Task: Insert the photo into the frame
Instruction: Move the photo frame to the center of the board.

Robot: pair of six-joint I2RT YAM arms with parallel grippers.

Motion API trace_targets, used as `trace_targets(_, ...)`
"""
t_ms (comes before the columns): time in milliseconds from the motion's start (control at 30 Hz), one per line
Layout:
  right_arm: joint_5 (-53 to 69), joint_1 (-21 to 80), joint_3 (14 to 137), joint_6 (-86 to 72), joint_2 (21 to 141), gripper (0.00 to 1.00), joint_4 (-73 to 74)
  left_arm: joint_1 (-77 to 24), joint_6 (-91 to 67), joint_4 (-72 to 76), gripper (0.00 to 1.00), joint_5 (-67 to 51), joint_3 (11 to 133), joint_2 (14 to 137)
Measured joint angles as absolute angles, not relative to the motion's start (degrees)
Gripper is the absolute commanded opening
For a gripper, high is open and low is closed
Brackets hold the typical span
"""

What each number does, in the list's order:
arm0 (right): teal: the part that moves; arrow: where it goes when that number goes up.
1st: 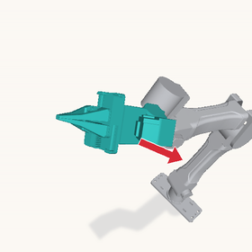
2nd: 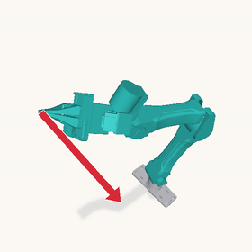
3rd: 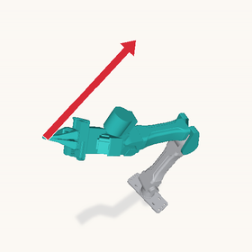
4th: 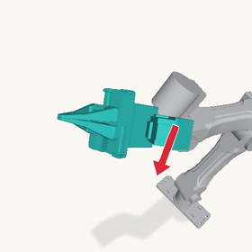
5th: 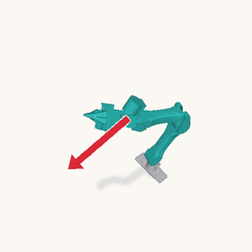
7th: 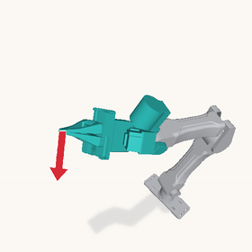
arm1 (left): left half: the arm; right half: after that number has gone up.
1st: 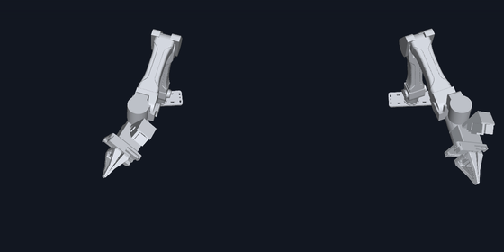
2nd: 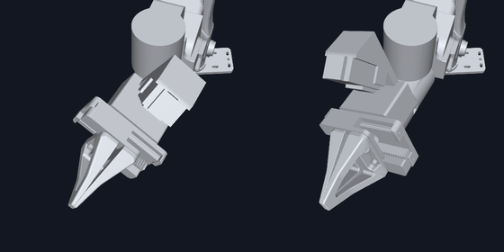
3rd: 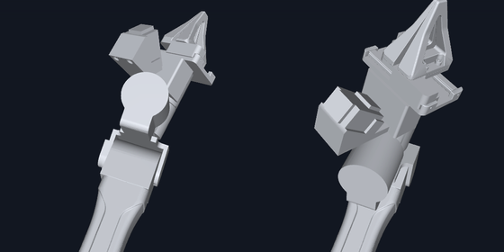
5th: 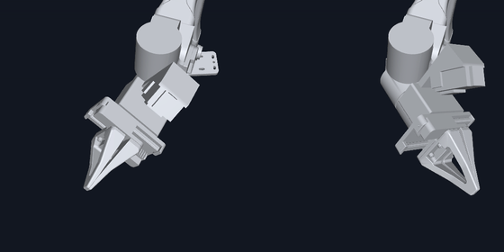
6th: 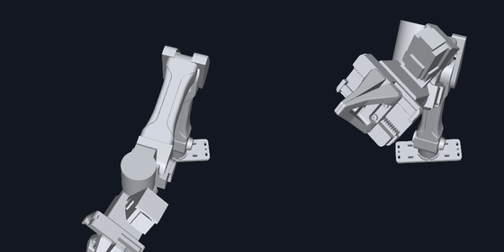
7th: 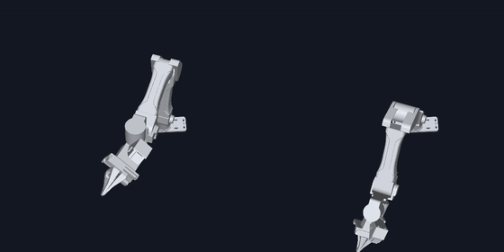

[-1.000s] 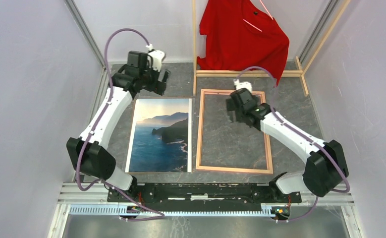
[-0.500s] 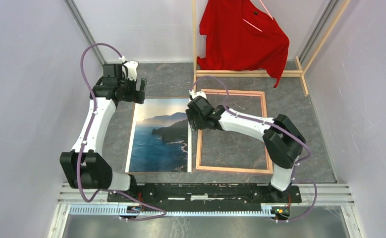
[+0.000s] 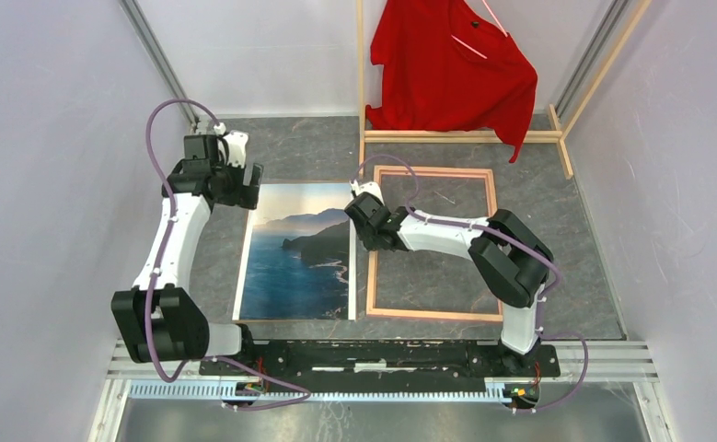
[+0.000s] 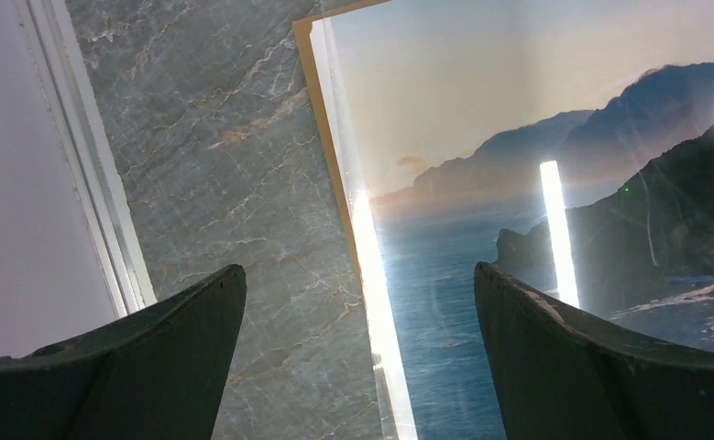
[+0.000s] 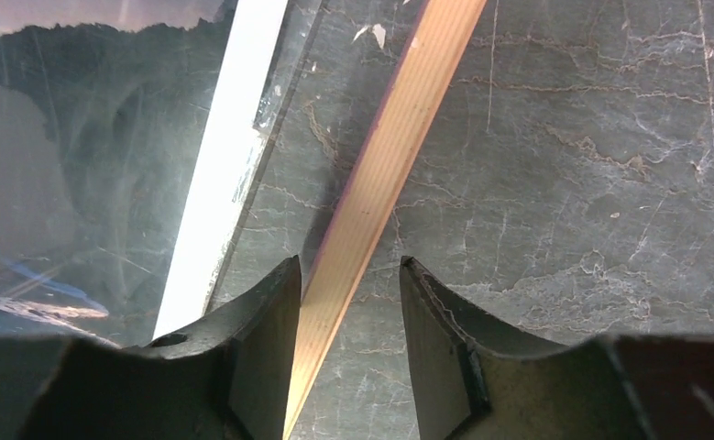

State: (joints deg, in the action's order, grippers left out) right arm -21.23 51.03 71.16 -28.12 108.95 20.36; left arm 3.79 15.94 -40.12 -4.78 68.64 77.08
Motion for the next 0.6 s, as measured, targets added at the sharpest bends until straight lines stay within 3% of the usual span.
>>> trace_targets(167, -21.5, 51.2, 67.8, -27.7, 108.9, 0.41, 17.2, 3.8, 16.9, -37.5, 1.00, -4.4, 65.6, 76.9)
trace_targets(333, -22.5, 51.4, 64.2, -27.6, 106.8, 0.44, 14.4, 4.1, 17.3, -34.9, 1.00, -3.0, 59.3, 78.7)
trace_targets(600, -23.4, 51.4, 64.6, -26.2, 105.2, 0.83, 17.5, 4.3, 17.9, -33.3, 1.00, -1.2, 57.9, 81.4)
